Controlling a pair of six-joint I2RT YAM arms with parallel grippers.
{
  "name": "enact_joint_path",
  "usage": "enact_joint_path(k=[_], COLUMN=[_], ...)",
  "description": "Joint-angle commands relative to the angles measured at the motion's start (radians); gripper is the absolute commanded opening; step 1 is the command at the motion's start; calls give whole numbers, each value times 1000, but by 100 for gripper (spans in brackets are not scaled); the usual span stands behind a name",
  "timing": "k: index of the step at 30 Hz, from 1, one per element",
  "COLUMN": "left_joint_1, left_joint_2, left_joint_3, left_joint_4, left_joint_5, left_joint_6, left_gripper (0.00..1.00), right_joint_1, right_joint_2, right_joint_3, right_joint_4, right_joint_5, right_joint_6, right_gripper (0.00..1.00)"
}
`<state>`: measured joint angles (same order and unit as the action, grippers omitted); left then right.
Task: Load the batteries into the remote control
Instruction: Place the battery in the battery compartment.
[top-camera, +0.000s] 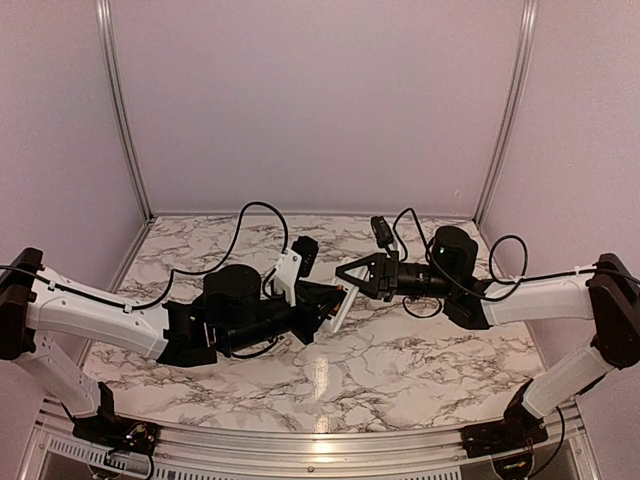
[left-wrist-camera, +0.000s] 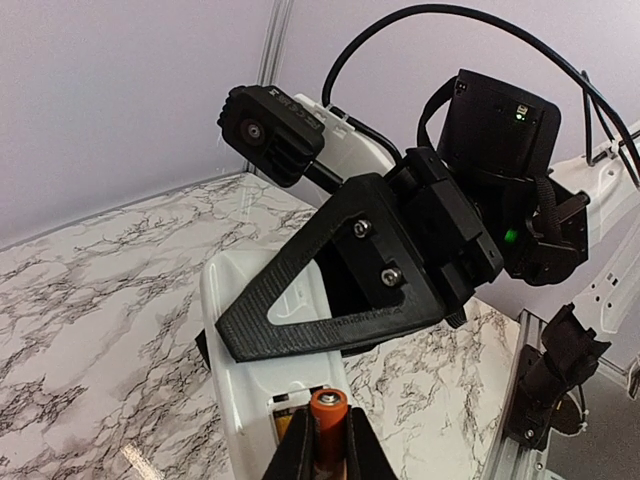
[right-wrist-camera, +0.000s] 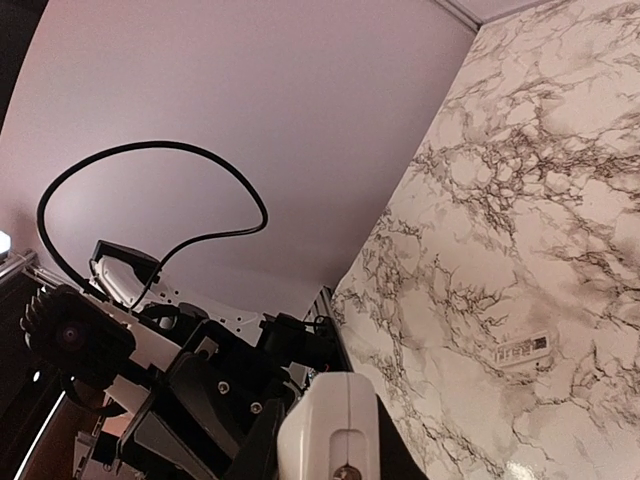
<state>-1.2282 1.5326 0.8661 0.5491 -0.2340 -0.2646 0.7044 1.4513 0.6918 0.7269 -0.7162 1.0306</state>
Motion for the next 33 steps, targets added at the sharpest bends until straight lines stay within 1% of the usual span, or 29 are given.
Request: enact_joint_path(k=[1,6,14,22,28,30,33], left_joint_1=[-5,-5,-5,-5,-5,-5,-5], left_joint_2=[20,32,43,57,70,70,69], left_joint_3=[-3,-9,-25,5,22,23,24], left_joint_4=[-11,-30,-73,-129,-141,-142,-145], left_joint_5=[-21,-21,-61,-76,-75,-75,-75], left_joint_6=[10,11,4,8,11,10,10], left_gripper=[0,0,0,13,16,20,23], right_joint_1=[9,9,7,1,-1,-2,-2], right_joint_2=[3,-1,8,19,24,26,28], right_joint_3=[0,0,-9,-12,-12,-12,-14], right_joint_4=[70,87,122,108,115,112,112], right_joint_5=[-21,-23,-36,-42,-46,-45,-46], right_joint_6=[41,61,95,98,105,101,102], right_gripper=[0,0,0,0,0,0,0])
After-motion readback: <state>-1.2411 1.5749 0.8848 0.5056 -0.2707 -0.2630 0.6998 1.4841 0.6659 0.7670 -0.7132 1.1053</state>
